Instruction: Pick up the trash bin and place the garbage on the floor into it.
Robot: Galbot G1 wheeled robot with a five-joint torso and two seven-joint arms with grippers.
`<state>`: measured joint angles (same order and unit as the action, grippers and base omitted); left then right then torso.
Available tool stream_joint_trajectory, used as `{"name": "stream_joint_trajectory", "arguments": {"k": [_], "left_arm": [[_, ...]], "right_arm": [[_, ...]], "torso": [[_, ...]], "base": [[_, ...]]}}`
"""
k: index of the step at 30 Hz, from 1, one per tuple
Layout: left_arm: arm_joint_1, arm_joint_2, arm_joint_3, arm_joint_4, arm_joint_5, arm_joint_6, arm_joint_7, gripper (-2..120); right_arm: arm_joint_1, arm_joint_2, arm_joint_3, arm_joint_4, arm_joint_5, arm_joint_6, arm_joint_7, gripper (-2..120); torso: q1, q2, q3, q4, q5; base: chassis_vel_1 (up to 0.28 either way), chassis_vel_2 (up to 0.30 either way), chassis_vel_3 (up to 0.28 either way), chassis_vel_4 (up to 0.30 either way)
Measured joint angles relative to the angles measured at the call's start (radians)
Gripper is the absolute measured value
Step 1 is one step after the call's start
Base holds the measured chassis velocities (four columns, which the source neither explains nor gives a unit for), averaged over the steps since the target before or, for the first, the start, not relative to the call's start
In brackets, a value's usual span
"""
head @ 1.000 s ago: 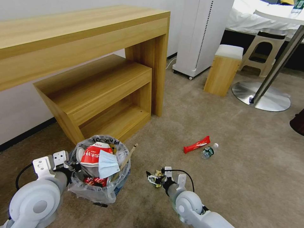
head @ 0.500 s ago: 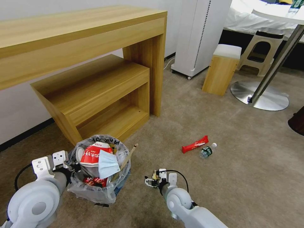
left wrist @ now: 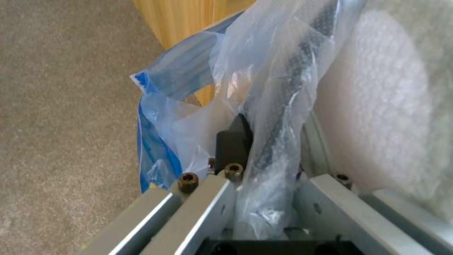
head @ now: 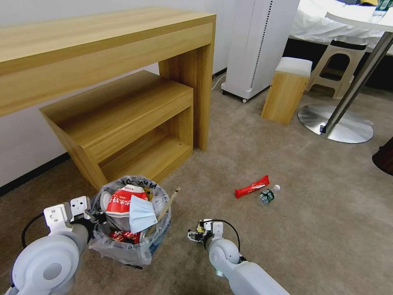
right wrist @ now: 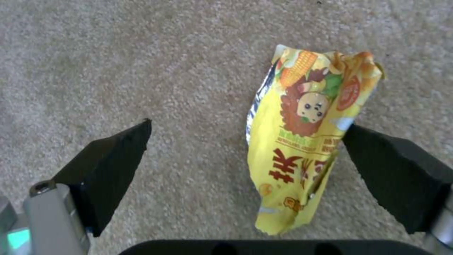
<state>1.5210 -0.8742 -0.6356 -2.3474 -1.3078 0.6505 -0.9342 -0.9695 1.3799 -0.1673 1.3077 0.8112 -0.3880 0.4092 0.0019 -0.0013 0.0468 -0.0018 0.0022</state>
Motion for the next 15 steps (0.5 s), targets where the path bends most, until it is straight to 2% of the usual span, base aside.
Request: {"name": "stream_joint_trajectory", "arguments": {"k": [15], "left_arm": [[-0.013, -0.001, 0.012, 0.018, 0.004, 0.000, 0.007, 0]], "right_arm": [[0.021, 0.038, 0.014, -0.072, -0.002, -0.021, 0.006, 100]], "torso": [[0.000, 0.000, 0.000, 0.0000, 0.0000]], "base": [[0.000, 0.000, 0.000, 0.000]]}}
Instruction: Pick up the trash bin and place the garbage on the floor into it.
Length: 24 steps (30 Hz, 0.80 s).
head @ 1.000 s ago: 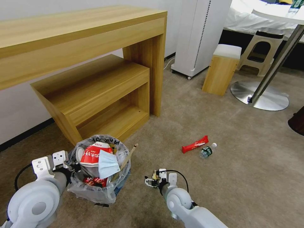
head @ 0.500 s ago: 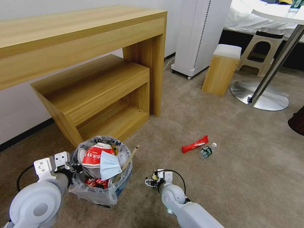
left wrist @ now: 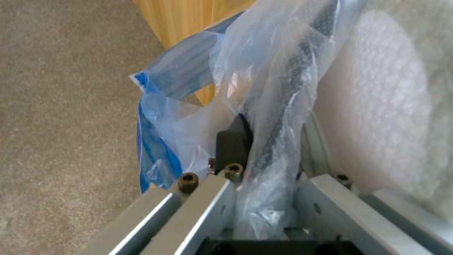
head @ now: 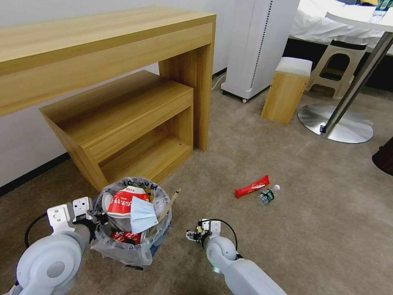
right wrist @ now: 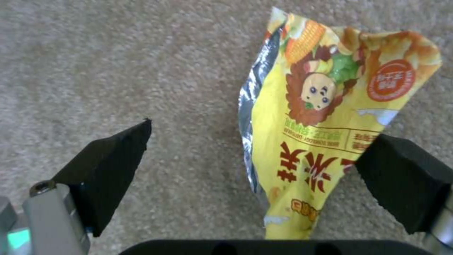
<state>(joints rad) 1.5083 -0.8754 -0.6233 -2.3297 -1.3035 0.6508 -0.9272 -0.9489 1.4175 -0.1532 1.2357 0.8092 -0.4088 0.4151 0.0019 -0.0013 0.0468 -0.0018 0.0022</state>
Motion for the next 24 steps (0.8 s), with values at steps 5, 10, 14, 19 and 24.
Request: {"name": "stream_joint_trajectory", "arguments": {"k": [5, 10, 14, 19, 24], "left_arm": [[0.000, 0.000, 0.000, 0.000, 0.000, 0.000, 0.001, 0], [0.000, 0.000, 0.000, 0.001, 0.000, 0.000, 0.002, 0], [0.000, 0.000, 0.000, 0.002, 0.001, 0.000, 0.002, 0], [0.000, -0.001, 0.000, 0.003, 0.006, 0.000, 0.003, 0], [0.006, -0.002, 0.000, 0.002, 0.013, 0.000, 0.006, 0]], "right_arm": [[0.003, 0.013, 0.008, -0.027, -0.019, -0.001, 0.004, 100], [0.001, 0.012, 0.014, -0.024, -0.025, -0.001, 0.006, 100], [-0.005, 0.002, 0.015, -0.010, -0.026, -0.001, 0.011, 100], [-0.011, -0.009, 0.020, 0.015, -0.031, -0.002, 0.016, 82], [-0.010, -0.014, 0.029, 0.022, -0.040, 0.002, 0.009, 62]], "torso": [[0.000, 0.000, 0.000, 0.0001, 0.0002], [0.000, 0.000, 0.000, 0.0003, 0.0003], [0.000, 0.000, 0.000, 0.0000, 0.0001], [0.000, 0.000, 0.000, -0.0001, 0.0000], [0.000, 0.000, 0.000, -0.0001, 0.0000]], "base": [[0.000, 0.000, 0.000, 0.000], [0.000, 0.000, 0.000, 0.000], [0.000, 0.000, 0.000, 0.000], [0.000, 0.000, 0.000, 0.000], [0.000, 0.000, 0.000, 0.000]]}}
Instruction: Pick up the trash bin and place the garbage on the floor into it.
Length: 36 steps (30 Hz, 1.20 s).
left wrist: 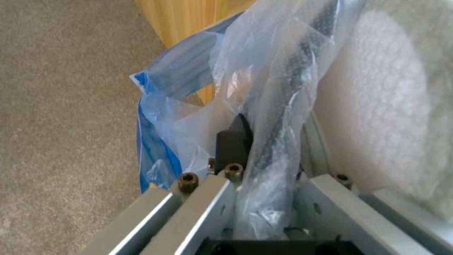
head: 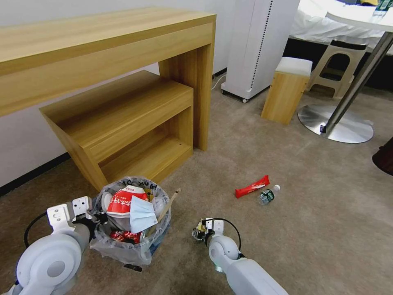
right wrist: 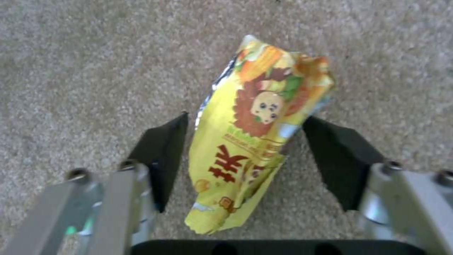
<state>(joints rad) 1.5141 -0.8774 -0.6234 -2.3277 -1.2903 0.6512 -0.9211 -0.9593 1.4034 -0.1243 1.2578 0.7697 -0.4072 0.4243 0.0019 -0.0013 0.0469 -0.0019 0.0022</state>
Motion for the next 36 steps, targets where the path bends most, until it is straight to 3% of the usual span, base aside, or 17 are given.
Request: {"name": "stream_joint_trajectory", "arguments": {"k": [10, 12, 18, 24, 31, 36], "left_arm": [[0.005, 0.002, -0.003, -0.003, 0.003, 0.000, 0.002, 0], [0.004, 0.001, -0.001, -0.004, 0.003, -0.001, 0.002, 0], [0.003, 0.001, 0.000, -0.004, 0.003, -0.001, 0.003, 0], [0.000, 0.001, 0.001, -0.003, 0.003, -0.001, 0.004, 0], [-0.009, 0.003, 0.013, 0.002, -0.001, -0.002, 0.005, 0], [-0.011, 0.003, 0.021, 0.004, -0.002, -0.002, 0.005, 0]], "right_arm": [[0.006, -0.008, 0.012, -0.003, -0.009, 0.011, -0.002, 30], [0.009, -0.011, 0.015, -0.005, -0.009, 0.012, -0.003, 17], [0.009, -0.015, 0.020, -0.011, -0.012, 0.014, -0.006, 0], [0.006, -0.029, 0.020, 0.021, -0.024, 0.031, -0.022, 0], [-0.015, -0.144, 0.018, 0.227, -0.069, 0.117, -0.117, 0], [-0.014, -0.212, 0.034, 0.308, -0.085, 0.176, -0.176, 0]], "torso": [[0.000, 0.000, 0.000, 0.0001, 0.0000], [0.000, 0.000, 0.000, 0.0001, 0.0001], [0.000, 0.000, 0.000, 0.0001, 0.0001], [0.000, 0.000, 0.000, 0.0001, 0.0001], [0.000, 0.000, 0.000, 0.0001, 0.0003], [0.000, 0.000, 0.000, 0.0000, 0.0002]], "base": [[0.000, 0.000, 0.000, 0.000], [0.000, 0.000, 0.000, 0.000], [0.000, 0.000, 0.000, 0.000], [0.000, 0.000, 0.000, 0.000], [0.000, 0.000, 0.000, 0.000], [0.000, 0.000, 0.000, 0.000]]}}
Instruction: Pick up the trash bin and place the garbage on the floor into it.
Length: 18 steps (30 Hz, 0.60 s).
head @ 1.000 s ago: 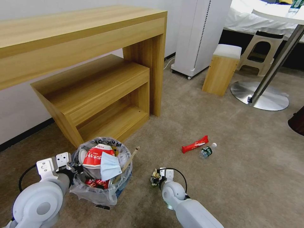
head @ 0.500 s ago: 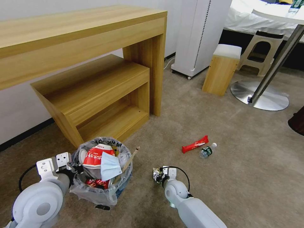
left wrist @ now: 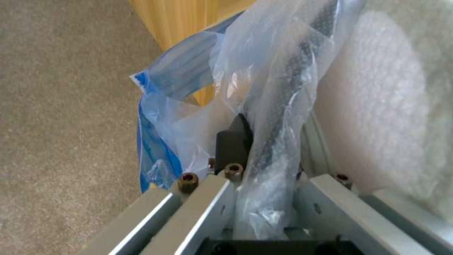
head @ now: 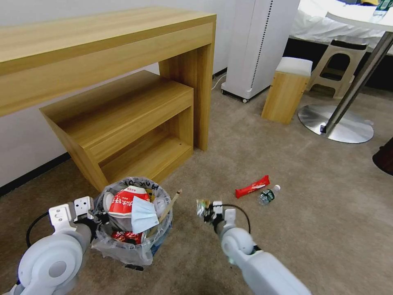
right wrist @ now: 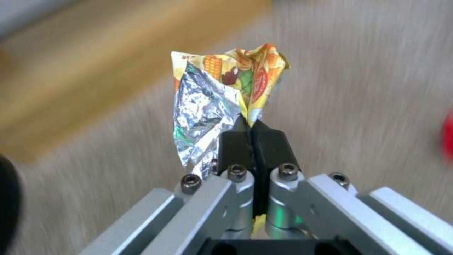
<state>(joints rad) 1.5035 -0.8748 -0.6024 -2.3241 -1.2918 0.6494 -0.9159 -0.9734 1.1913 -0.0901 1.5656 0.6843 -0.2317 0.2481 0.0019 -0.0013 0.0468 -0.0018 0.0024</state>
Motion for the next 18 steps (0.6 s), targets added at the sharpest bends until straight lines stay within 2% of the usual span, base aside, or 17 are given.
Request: {"name": "stream_joint_trajectory", "arguments": {"k": [2, 3, 5, 9, 10, 12, 13, 14, 18], "left_arm": [[-0.005, -0.002, 0.010, 0.001, -0.006, 0.000, 0.001, 0], [-0.005, -0.002, 0.010, 0.001, -0.006, 0.000, 0.001, 0], [-0.011, -0.002, 0.021, 0.001, -0.016, 0.001, 0.001, 0], [-0.014, 0.000, 0.026, 0.001, -0.025, 0.002, 0.001, 0], [-0.016, 0.001, 0.029, 0.001, -0.032, 0.004, 0.001, 0], [-0.016, 0.001, 0.032, 0.001, -0.036, 0.005, 0.001, 0], [-0.016, 0.001, 0.032, 0.001, -0.036, 0.005, 0.001, 0], [-0.016, 0.001, 0.036, 0.002, -0.040, 0.006, 0.001, 0], [-0.015, -0.001, 0.045, 0.006, -0.043, 0.009, 0.001, 0]], "right_arm": [[0.011, -0.074, 0.024, 0.077, 0.014, 0.054, -0.057, 0], [0.011, -0.074, 0.024, 0.077, 0.014, 0.054, -0.057, 0], [0.027, -0.134, 0.035, 0.138, 0.053, 0.127, -0.149, 0], [0.040, -0.163, 0.030, 0.164, 0.091, 0.183, -0.226, 0], [0.058, -0.184, 0.015, 0.179, 0.133, 0.257, -0.336, 0], [0.074, -0.190, 0.004, 0.181, 0.149, 0.301, -0.406, 0], [0.074, -0.190, 0.004, 0.181, 0.149, 0.301, -0.406, 0], [0.105, -0.190, -0.020, 0.179, 0.168, 0.359, -0.479, 0], [0.171, -0.175, -0.056, 0.166, 0.219, 0.417, -0.566, 0]], "torso": [[0.000, 0.000, 0.000, 0.0000, 0.0000], [0.000, 0.000, 0.000, 0.0000, 0.0000], [0.000, 0.000, 0.000, 0.0000, 0.0000], [0.000, 0.000, 0.000, -0.0001, 0.0001], [0.000, 0.000, 0.000, -0.0001, 0.0000], [0.000, 0.000, 0.000, 0.0000, 0.0001], [0.000, 0.000, 0.000, 0.0000, 0.0001], [0.000, 0.000, 0.000, 0.0001, 0.0000], [0.000, 0.000, 0.000, 0.0001, -0.0001]], "base": [[0.000, 0.000, 0.000, 0.000], [0.000, 0.000, 0.000, 0.000], [0.000, 0.000, 0.000, 0.000], [0.000, 0.000, 0.000, 0.000], [0.000, 0.000, 0.000, 0.000], [0.000, 0.000, 0.000, 0.000], [0.000, 0.000, 0.000, 0.000], [0.000, 0.000, 0.000, 0.000], [0.000, 0.000, 0.000, 0.000]]}}
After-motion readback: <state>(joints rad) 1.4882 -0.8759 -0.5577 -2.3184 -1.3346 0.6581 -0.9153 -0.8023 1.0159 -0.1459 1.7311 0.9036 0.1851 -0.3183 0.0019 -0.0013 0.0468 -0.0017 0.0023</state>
